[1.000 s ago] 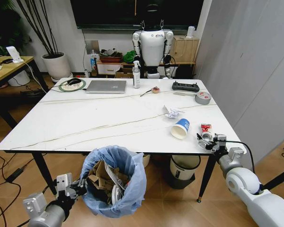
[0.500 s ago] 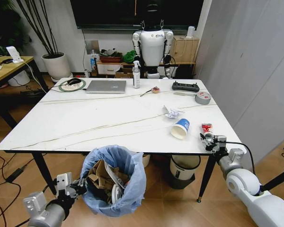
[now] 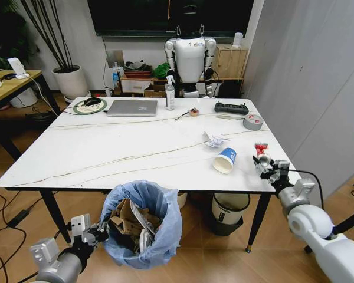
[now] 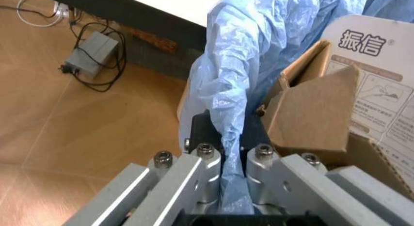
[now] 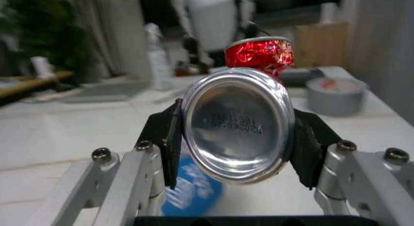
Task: Pick up the trash bin and place the trash from the table into it.
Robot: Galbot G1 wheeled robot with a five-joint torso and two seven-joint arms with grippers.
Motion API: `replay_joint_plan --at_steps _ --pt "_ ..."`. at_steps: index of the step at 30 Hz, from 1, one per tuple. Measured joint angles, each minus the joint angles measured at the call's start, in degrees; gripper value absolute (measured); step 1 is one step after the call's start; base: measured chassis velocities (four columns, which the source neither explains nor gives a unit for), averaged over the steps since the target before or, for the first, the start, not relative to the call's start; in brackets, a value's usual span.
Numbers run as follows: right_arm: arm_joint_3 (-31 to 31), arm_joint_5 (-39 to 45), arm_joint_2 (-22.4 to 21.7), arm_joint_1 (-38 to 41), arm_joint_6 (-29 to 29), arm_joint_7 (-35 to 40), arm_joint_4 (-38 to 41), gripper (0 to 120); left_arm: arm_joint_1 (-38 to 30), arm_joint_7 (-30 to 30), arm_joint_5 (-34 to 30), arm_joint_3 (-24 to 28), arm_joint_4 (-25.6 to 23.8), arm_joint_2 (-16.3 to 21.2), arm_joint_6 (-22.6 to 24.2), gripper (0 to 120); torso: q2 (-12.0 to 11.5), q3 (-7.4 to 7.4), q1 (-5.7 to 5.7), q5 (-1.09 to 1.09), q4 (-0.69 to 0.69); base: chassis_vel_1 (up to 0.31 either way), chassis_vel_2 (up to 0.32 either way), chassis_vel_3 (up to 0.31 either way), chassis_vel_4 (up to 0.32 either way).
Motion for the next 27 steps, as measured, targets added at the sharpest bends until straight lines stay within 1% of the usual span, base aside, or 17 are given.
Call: replay_joint_plan --at_steps 1,2,3,4,7,8,11,12,14,15,20,24,27 --pt "0.27 2.30 -1.77 -0.29 1.44 -5.16 2.01 46 0.02 0.00 -0.08 -0.06 -0.02 0.05 0.00 0 0.00 0.00 0.00 0.00 0.00 0.000 0.000 0.000 0.000" --pt "0.32 2.86 -2.23 -0.36 1.75 -6.51 2.52 46 0.02 0.00 -0.12 -0.09 -0.04 0.09 0.00 0 0.00 0.00 0.00 0.00 0.01 0.000 0.000 0.000 0.000" --pt "0.33 4.05 -3.41 -0.55 2.32 -9.51 3.82 46 0.02 -0.03 -0.21 -0.14 -0.10 0.16 0.00 0 0.00 0.00 0.00 -0.01 0.01 0.000 0.000 0.000 0.000" --pt "0.13 5.61 -5.16 -0.87 3.07 -13.21 5.83 46 0.02 -0.09 -0.45 -0.24 -0.28 0.31 0.02 0 0.00 0.00 0.00 0.00 0.01 0.000 0.000 0.000 0.000" --pt "-1.98 7.04 -9.08 -1.01 4.12 -20.14 10.45 46 0.07 -0.23 -0.71 -0.39 -0.53 0.49 0.04 0 0.00 0.00 0.00 -0.01 0.00 0.000 0.000 0.000 0.000" --pt "-1.98 7.04 -9.08 -1.01 4.12 -20.14 10.45 46 0.07 -0.23 -0.71 -0.39 -0.53 0.49 0.04 0 0.00 0.00 0.00 -0.01 0.00 0.000 0.000 0.000 0.000" --pt "-5.82 7.03 -11.71 0.30 4.55 -23.33 13.42 46 0.19 -0.26 -0.74 -0.39 -0.70 0.47 0.05 0 0.00 0.00 0.00 0.00 0.00 0.000 0.000 0.000 0.000" --pt "-8.74 6.80 -13.16 1.58 4.80 -24.71 15.13 46 0.15 -0.27 -0.76 -0.39 -0.76 0.40 0.06 0 0.00 0.00 0.00 0.00 0.02 0.000 0.000 0.000 0.000" --pt "-12.48 6.05 -15.57 2.94 4.73 -27.30 17.09 46 -0.08 -0.27 -0.81 -0.37 -0.84 0.36 0.08 0 0.00 0.00 0.00 0.00 0.02 0.000 0.000 0.000 0.000" --pt "-12.48 6.05 -15.57 2.94 4.73 -27.30 17.09 46 -0.08 -0.27 -0.81 -0.37 -0.84 0.36 0.08 0 0.00 0.00 0.00 0.00 0.02 0.000 0.000 0.000 0.000" --pt "-17.53 2.72 -19.84 3.96 4.46 -33.89 18.05 46 -0.72 -0.27 -1.07 0.42 -0.71 0.36 0.11 0 0.00 0.00 0.01 0.00 0.00 0.000 0.000 0.000 0.000" --pt "-19.51 0.87 -20.45 4.81 4.58 -35.71 17.13 46 -1.13 -0.23 -1.87 1.32 -0.38 0.57 0.12 0 0.00 0.00 0.01 0.00 0.00 0.000 0.000 0.000 0.000" --pt "-20.44 0.81 -19.52 5.59 4.79 -35.84 16.27 46 -1.44 -0.05 -2.39 3.08 -0.21 1.30 0.20 0 0.00 0.00 0.01 0.02 0.01 0.000 0.000 0.000 0.000"
